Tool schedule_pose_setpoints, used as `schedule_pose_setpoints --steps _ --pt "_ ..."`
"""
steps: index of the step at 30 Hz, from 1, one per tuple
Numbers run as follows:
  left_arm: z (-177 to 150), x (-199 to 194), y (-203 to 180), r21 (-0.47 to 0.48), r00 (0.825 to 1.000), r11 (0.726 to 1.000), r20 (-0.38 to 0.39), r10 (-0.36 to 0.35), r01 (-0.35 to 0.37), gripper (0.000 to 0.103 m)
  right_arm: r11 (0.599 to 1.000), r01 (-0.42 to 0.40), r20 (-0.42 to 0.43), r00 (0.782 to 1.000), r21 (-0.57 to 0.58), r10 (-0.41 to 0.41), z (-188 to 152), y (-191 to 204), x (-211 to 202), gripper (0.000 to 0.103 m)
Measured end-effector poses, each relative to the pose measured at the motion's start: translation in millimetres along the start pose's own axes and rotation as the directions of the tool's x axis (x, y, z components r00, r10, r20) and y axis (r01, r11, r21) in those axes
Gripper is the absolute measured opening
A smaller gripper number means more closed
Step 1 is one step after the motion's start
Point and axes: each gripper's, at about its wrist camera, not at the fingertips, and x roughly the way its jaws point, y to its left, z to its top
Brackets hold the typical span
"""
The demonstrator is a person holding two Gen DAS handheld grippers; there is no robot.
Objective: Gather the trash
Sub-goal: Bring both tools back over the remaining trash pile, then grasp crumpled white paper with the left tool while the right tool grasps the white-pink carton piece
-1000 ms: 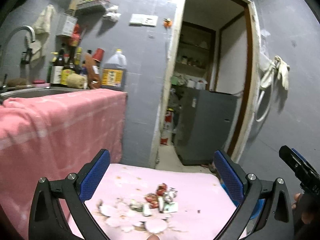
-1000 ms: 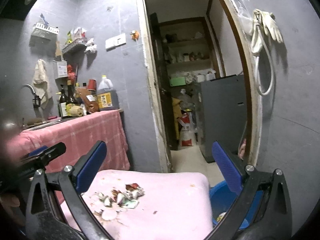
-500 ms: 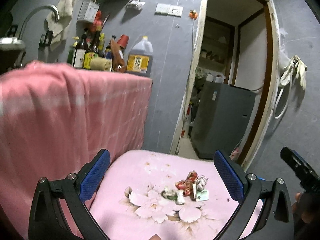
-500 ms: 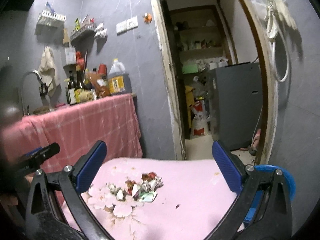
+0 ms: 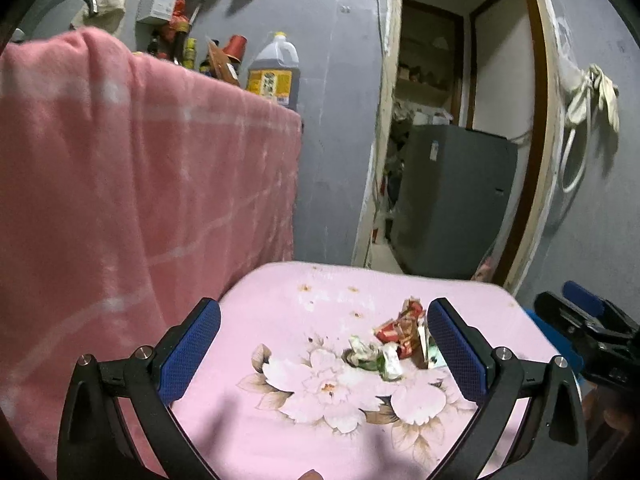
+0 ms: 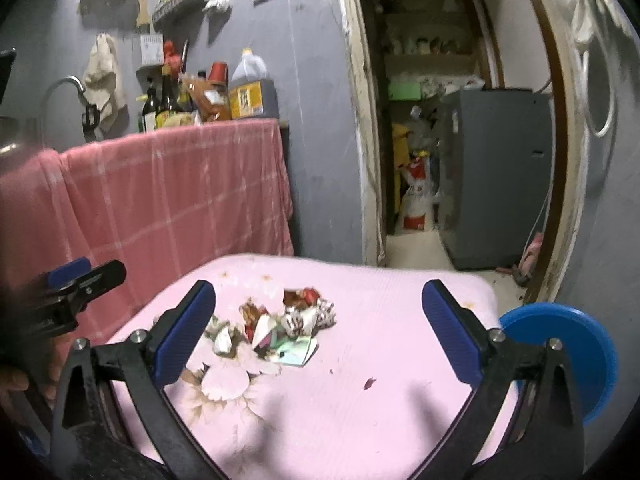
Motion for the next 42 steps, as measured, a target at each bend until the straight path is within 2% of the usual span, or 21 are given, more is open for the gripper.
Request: schedule_pose_setpoints --steps 4,11,16,19,26,33,35,37,38,40,42 --pt "-7 15 -1 0.022 0.999 1.0 -0.04 -0.011 0.011 0.102 1.0 -0.016 -0.068 0.998 -0.005 0.016 -9 -2 20 0.084" --pt "-15 39 3 -0.003 0.992 0.999 -0.118 -0.043 0.043 0.099 0.998 -0.055 -0.18 0.982 0.011 0.056 -21 -8 47 0.072" --pt "-17 58 1 0.004 0.981 0.999 -0.192 -0.036 0.038 0.078 0.997 -0.071 -0.224 0.972 0.034 0.077 -21 -10 61 0.056" --pt "-19 69 -2 0.001 0.971 0.998 -0.234 -0.057 0.059 0.068 0.996 -0.083 -0.26 0.961 0.044 0.092 -23 -11 69 0.051" --pt "-24 99 -8 -0.02 0.931 0.997 -0.355 -0.081 0.079 0.05 0.995 -0.099 -0.37 0.923 0.032 0.103 -29 -6 93 0.042" --pt "-22 109 -10 -0.044 0.912 0.994 -0.395 -0.112 0.103 0.044 0.994 -0.1 -0.451 0.886 0.046 0.11 -33 -6 109 0.042" --pt "-22 110 -8 -0.053 0.909 0.993 -0.4 -0.12 0.107 0.041 0.994 -0.1 -0.459 0.882 0.039 0.106 -33 -4 111 0.042" --pt "-22 111 -8 -0.059 0.905 0.992 -0.406 -0.125 0.11 0.03 0.994 -0.106 -0.467 0.878 0.031 0.108 -34 -2 113 0.04" --pt "-22 112 -7 -0.068 0.901 0.991 -0.413 -0.135 0.117 0.028 0.993 -0.118 -0.471 0.874 0.028 0.117 -33 -1 115 0.039" --pt "-22 113 -6 -0.084 0.896 0.988 -0.415 -0.155 0.132 0.02 0.991 -0.134 -0.474 0.871 0.027 0.13 -34 1 115 0.026" --pt "-22 115 -7 -0.093 0.893 0.985 -0.417 -0.168 0.142 0.019 0.991 -0.129 -0.47 0.874 0.021 0.124 -34 2 114 0.022"
